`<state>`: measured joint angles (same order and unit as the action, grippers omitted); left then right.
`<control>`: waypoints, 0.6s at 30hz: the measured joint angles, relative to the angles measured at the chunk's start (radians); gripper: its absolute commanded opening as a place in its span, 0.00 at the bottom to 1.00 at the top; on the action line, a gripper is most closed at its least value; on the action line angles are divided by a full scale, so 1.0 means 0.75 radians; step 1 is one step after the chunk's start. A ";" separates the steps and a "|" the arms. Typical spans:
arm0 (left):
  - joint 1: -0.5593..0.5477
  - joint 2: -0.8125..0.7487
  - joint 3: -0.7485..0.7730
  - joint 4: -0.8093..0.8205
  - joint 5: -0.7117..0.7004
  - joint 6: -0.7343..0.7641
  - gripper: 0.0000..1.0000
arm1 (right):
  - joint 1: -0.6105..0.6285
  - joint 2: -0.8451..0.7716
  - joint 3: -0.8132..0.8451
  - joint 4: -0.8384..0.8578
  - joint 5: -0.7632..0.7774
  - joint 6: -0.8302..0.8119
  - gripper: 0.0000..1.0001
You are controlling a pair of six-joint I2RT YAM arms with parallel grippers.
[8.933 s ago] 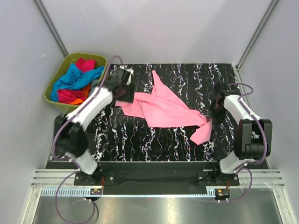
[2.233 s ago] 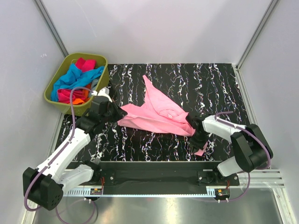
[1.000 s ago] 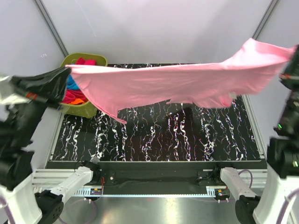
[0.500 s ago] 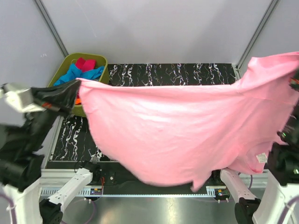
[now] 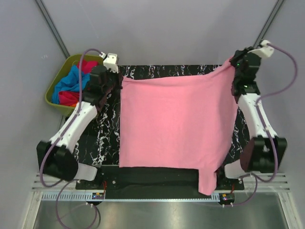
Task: Fold and stack the t-shirts
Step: Flatten the tshirt out
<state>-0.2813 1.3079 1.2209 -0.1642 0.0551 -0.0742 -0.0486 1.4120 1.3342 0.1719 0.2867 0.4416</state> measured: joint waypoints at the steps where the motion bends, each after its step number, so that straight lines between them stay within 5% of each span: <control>1: 0.019 0.107 0.003 0.047 -0.002 0.004 0.00 | 0.000 0.083 0.000 0.034 -0.002 -0.002 0.00; 9: 0.134 0.857 0.256 0.256 0.022 -0.040 0.00 | -0.009 0.734 0.193 0.164 -0.068 -0.024 0.00; 18: 0.201 1.086 0.454 0.327 0.096 -0.108 0.00 | -0.015 0.886 0.351 0.235 -0.131 -0.030 0.00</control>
<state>-0.1307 2.1223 1.5612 0.0811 0.1268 -0.1555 -0.0601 2.0762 1.5978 0.3481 0.1886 0.4194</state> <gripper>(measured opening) 0.012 0.017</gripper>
